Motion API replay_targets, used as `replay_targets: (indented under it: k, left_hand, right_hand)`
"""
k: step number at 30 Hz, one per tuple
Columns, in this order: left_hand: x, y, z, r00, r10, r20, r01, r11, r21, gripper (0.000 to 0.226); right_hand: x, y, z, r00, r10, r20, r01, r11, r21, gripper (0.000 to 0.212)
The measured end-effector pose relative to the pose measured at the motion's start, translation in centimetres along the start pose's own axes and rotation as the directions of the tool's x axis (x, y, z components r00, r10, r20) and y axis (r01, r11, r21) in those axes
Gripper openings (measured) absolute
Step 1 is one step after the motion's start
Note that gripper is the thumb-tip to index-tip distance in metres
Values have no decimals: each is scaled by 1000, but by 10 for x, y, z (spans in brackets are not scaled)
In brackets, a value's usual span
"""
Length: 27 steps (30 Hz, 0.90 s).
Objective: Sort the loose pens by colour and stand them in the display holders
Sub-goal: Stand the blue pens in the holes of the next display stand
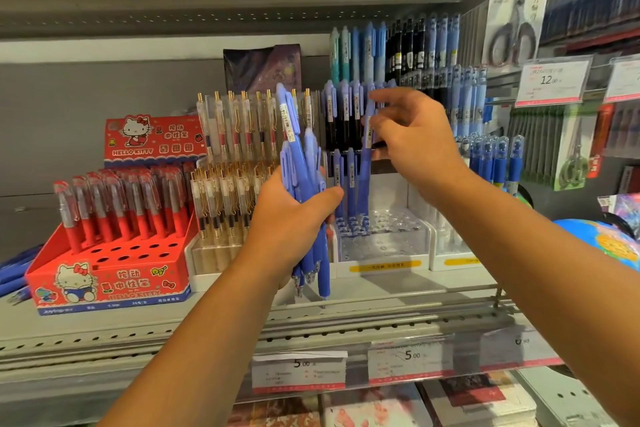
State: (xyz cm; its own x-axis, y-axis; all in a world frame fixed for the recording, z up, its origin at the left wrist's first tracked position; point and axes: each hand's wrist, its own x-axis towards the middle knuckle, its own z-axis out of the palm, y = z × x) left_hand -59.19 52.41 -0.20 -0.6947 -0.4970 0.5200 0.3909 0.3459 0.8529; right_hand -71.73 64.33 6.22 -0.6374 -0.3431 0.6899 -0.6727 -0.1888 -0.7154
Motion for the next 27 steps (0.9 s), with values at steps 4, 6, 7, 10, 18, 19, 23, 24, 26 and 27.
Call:
replay_targets:
  k: [4,6,7,10,18,19,23,24,26,27]
  left_hand:
    - [1,-1,0,1000,5,10,-5,1000,24,18]
    - [1,-1,0,1000,3,4,-3,1000,22,17]
    - [1,-1,0,1000,4,3,-4,1000,23,17]
    - [1,-1,0,1000,5,9,-5,1000,25,16]
    - [1,0,0,1000,-8,9,8,1000,0,17]
    - [1,0,0,1000,-7,8,6,1000,1,17]
    - [1,0,0,1000,-13,8,13,1000,-6,20]
    - [1,0,0,1000,-17,9,17,1000,-11,22]
    - [1,0,1,1000,-25,8,25,999,-23,23]
    - [1,1,1,1000,-27,10,27,999,-31,24]
  right_hand:
    - [4,15,-5,996,-78,-40,67,972,-227,30]
    - [2,21,-4,994,-102,-33,88,956,-281,39]
    - [1,24,-3,994,-108,-26,95,950,-298,42]
    - [0,28,0,994,-103,-21,90,940,-328,43]
    - [3,32,0,999,-37,22,43,919,-392,44]
    - [2,34,1,999,-8,44,26,907,-419,45]
    - [-1,41,-1,997,47,59,-10,861,-508,45]
    - [-2,42,-2,996,53,65,-11,852,-523,45]
    - [-3,42,0,995,57,86,5,805,-593,46]
    - [-3,42,0,994,59,94,14,776,-631,48]
